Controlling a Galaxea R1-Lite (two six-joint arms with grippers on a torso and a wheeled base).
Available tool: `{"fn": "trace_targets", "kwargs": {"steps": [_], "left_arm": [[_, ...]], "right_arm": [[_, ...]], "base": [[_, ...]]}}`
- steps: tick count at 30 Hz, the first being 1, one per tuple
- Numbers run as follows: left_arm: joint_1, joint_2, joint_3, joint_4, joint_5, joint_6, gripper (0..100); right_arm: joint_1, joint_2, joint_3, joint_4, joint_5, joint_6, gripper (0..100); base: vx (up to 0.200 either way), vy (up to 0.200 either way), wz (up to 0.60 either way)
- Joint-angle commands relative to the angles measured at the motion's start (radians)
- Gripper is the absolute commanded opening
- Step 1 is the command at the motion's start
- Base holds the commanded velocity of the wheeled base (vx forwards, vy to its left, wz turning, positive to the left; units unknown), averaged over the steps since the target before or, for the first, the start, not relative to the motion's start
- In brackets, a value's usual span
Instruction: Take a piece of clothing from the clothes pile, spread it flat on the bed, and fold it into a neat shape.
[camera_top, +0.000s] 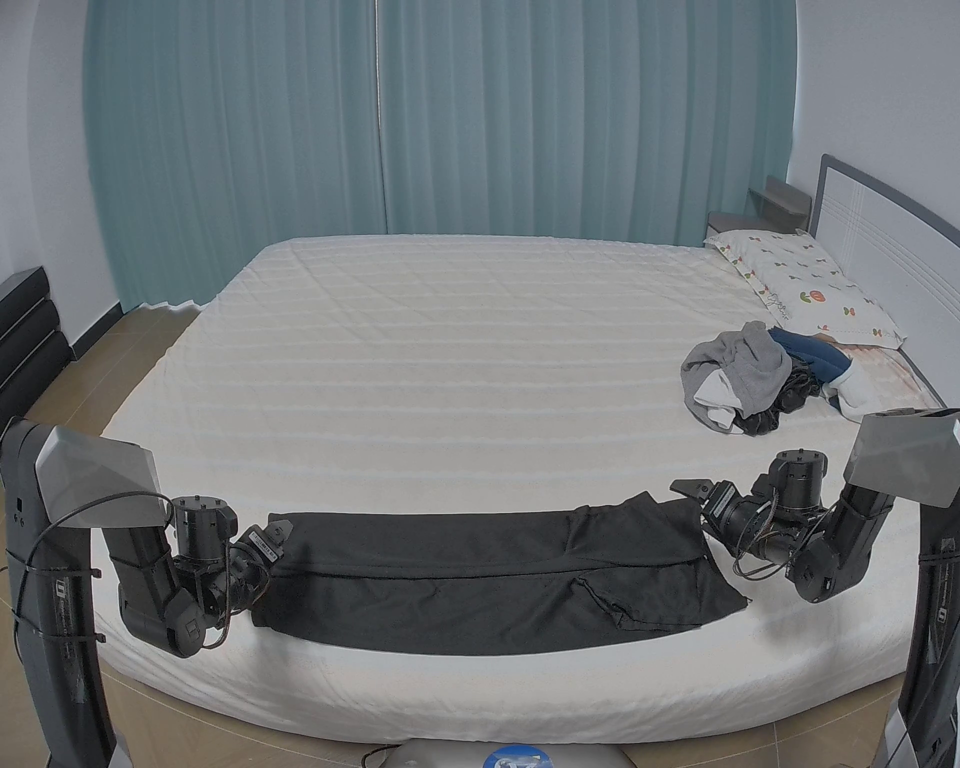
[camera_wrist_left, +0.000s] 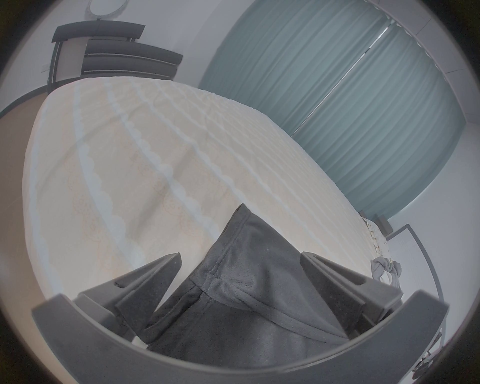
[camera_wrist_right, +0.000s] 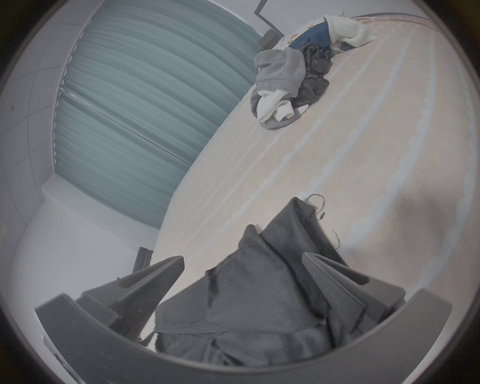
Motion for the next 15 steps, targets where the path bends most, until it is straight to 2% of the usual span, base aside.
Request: {"fn": "trace_targets", "kwargs": {"steps": [1,11,15], "left_arm": [[0.001,0.044,-0.014,0.001,-0.003,-0.010,100],[0.005,0.058,-0.021,0.000,-0.003,-0.010,100],[0.018,0.058,-0.026,0.001,-0.003,-0.010,100]], "right_arm": [[-0.002,0.085,-0.029,0.005,0.012,-0.048,100],[0.003,0.099,-0.010,-0.064,0.014,-0.071,100],[-0.008,0.030,0.025,-0.114,0.008,-0.070,100]], "base": [[0.000,0.000,0.00],[0.000,0.000,0.00],[0.000,0.000,0.00]]}}
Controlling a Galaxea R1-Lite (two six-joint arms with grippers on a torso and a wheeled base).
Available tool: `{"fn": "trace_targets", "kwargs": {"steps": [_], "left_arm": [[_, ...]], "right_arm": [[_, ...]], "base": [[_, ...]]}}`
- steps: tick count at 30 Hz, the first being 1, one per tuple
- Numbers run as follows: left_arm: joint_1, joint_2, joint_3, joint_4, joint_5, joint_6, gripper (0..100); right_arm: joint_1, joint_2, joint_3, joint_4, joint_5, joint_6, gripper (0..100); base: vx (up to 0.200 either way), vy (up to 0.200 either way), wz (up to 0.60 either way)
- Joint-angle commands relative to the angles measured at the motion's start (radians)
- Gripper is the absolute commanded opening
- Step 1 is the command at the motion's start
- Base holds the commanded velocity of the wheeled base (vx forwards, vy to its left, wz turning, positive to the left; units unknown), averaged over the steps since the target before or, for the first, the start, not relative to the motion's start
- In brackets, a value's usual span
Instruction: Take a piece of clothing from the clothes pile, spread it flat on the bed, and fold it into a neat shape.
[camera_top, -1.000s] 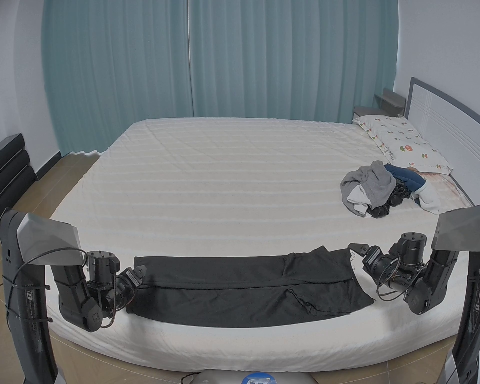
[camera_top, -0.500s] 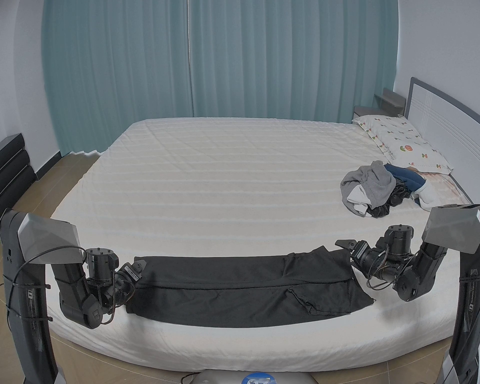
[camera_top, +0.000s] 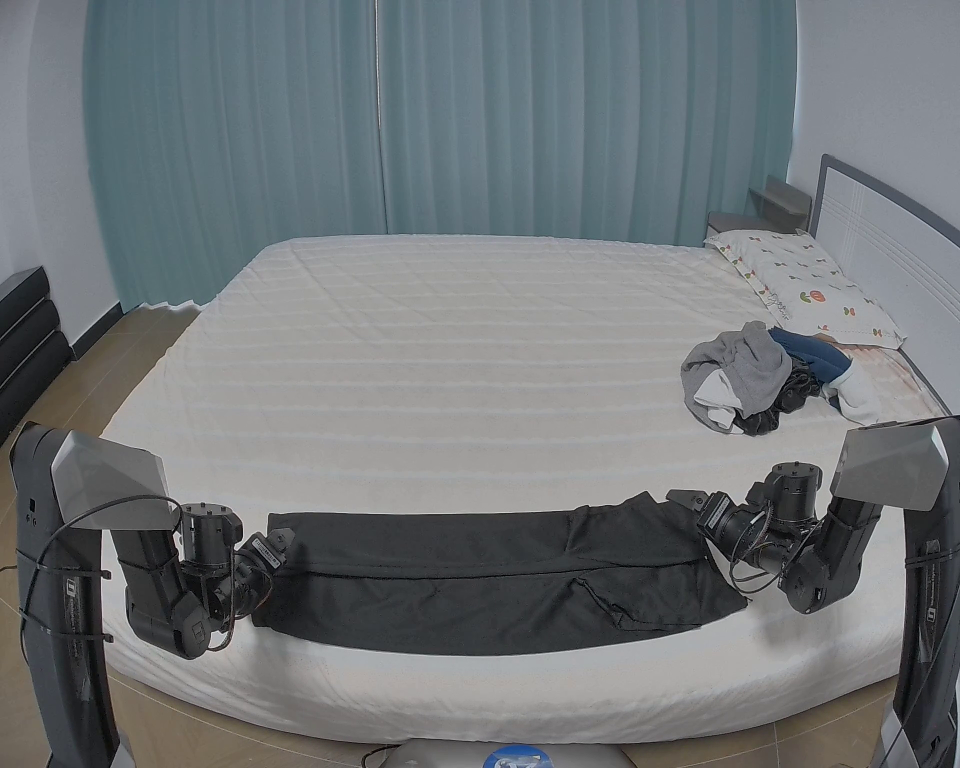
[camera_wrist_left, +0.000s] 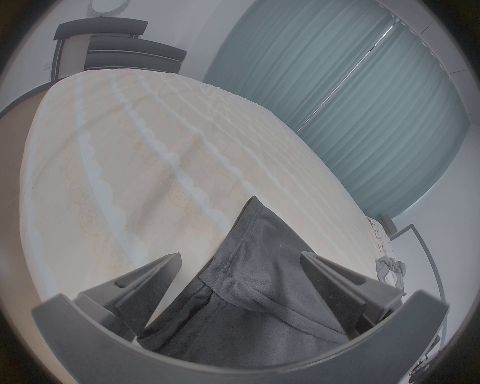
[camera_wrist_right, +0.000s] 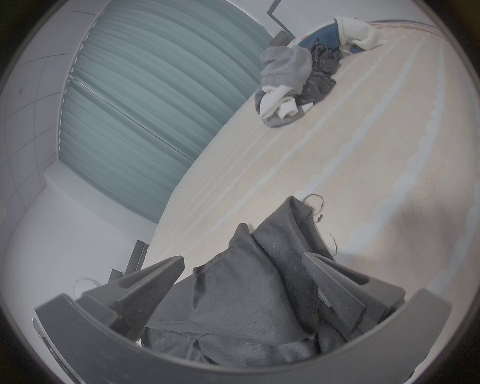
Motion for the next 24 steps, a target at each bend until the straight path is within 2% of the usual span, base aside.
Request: {"fn": "trace_targets", "kwargs": {"steps": [1,6,13,19,24], "left_arm": [[0.012,0.006,-0.004,0.001,0.000,0.000,100],[0.013,0.001,-0.013,0.004,0.000,0.000,100],[0.013,0.006,-0.013,0.005,0.000,-0.002,100],[0.012,0.015,-0.018,0.004,0.000,0.000,100],[0.004,0.014,-0.016,0.004,0.000,0.000,100]], "right_arm": [[-0.008,-0.057,0.032,-0.020,0.000,0.001,100],[0.012,-0.071,0.036,-0.023,-0.006,0.004,100],[0.056,0.010,0.021,-0.023,-0.001,-0.001,100],[0.053,0.038,0.006,-0.020,0.000,-0.007,100],[0.032,0.051,-0.002,-0.023,-0.001,-0.045,100]], "base": [[0.000,0.000,0.00],[0.000,0.000,0.00],[0.000,0.000,0.00],[0.000,0.000,0.00],[0.000,0.000,0.00]]}}
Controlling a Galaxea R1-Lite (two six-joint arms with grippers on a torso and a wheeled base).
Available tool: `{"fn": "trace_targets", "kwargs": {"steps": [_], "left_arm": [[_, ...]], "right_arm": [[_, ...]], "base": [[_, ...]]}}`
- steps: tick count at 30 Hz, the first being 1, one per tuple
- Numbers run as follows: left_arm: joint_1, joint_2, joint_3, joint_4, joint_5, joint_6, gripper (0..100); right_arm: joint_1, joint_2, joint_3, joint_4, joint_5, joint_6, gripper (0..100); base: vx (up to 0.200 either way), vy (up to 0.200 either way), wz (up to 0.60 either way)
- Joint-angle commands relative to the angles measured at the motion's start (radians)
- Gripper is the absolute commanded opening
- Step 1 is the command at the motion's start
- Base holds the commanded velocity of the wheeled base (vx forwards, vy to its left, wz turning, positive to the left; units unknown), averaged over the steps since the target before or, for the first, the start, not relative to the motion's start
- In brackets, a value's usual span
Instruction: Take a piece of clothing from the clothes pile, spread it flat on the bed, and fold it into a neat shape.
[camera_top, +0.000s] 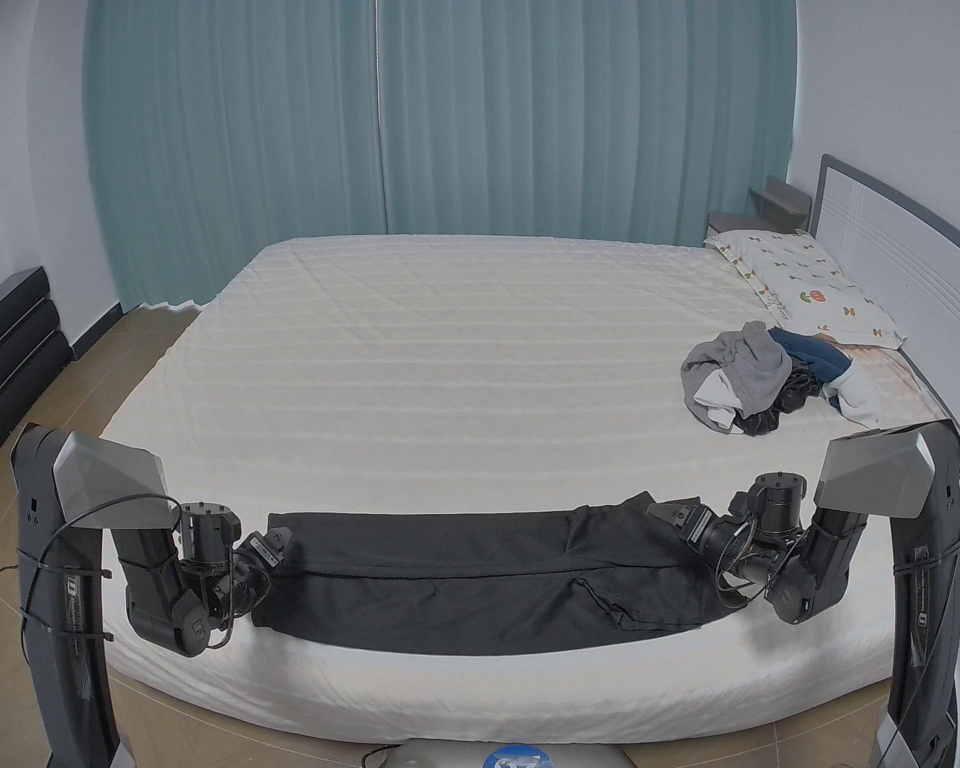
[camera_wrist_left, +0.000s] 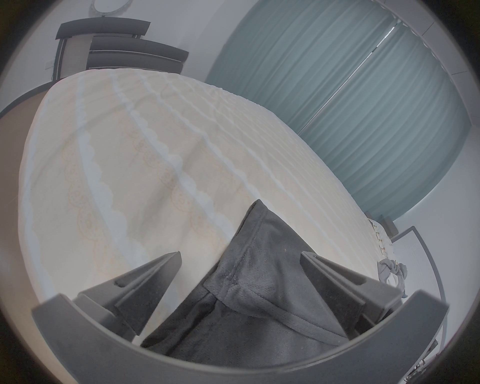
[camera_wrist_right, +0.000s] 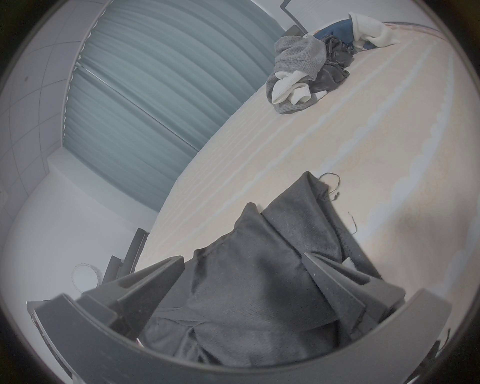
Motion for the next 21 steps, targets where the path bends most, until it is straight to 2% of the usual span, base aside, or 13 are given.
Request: {"fn": "trace_targets", "kwargs": {"steps": [1,12,13,21], "left_arm": [[-0.004,0.002,0.000,-0.001,0.000,0.000,100],[-0.004,0.002,0.000,-0.001,0.000,0.000,100],[-0.004,0.002,0.000,0.001,0.000,0.000,100],[-0.004,-0.001,0.000,0.001,0.000,0.000,100]], "right_arm": [[-0.015,0.020,-0.007,-0.004,-0.001,-0.006,100],[-0.024,0.041,-0.018,0.009,0.004,-0.013,100],[-0.026,0.039,-0.016,0.010,0.004,-0.013,0],[-0.032,0.027,0.021,0.012,0.004,-0.057,0]], "base": [[0.000,0.000,0.00],[0.000,0.000,0.00],[0.000,0.000,0.00],[0.000,0.000,0.00]]}}
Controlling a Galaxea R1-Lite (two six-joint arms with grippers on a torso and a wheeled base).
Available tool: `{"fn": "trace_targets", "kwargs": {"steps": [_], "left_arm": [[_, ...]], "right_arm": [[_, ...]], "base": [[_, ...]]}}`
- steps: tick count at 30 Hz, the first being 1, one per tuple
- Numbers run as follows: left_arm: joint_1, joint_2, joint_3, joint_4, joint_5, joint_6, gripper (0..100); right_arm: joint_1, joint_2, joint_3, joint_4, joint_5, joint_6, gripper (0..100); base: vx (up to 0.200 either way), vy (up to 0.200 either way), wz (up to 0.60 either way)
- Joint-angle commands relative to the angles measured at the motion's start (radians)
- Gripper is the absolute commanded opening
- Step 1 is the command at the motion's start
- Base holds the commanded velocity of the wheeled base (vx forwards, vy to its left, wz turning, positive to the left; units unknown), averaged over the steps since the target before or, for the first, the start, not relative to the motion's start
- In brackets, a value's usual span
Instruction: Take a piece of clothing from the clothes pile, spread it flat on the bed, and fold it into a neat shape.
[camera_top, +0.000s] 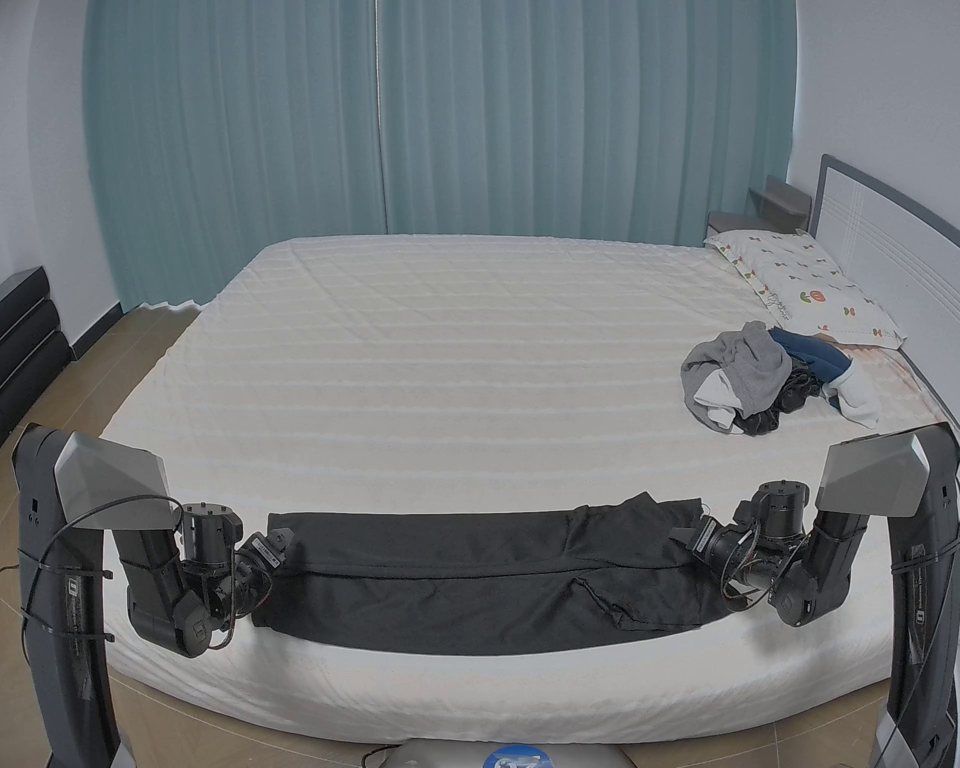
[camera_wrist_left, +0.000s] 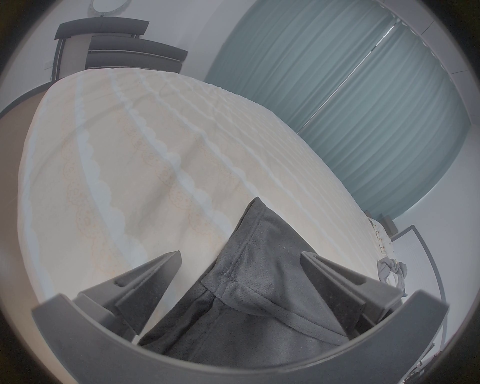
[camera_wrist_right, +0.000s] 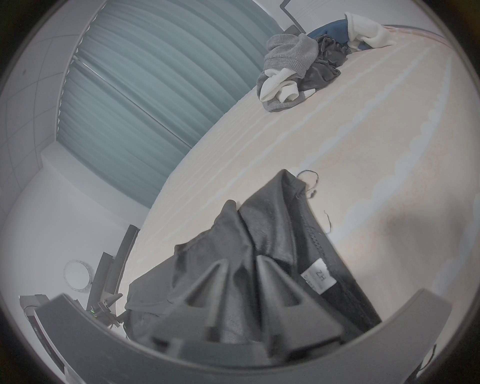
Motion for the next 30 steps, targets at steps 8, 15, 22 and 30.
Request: {"fn": "trace_targets", "kwargs": {"steps": [8,15,22,30], "left_arm": [[0.003,-0.004,0.000,0.001,0.002,0.000,100],[0.007,-0.002,0.011,-0.004,0.004,0.001,100],[0.012,-0.013,0.025,-0.005,0.004,0.001,100],[0.015,-0.039,0.029,-0.005,0.011,0.012,100]], "right_arm": [[-0.023,-0.023,0.049,-0.011,0.002,-0.026,0],[-0.023,-0.039,0.105,-0.044,0.004,-0.026,0],[-0.023,-0.040,0.164,-0.092,0.017,-0.030,0],[-0.028,-0.040,0.181,-0.115,0.021,-0.033,100]], "base": [[0.000,0.000,0.00],[0.000,0.000,0.00],[0.000,0.000,0.00],[0.000,0.000,0.00]]}}
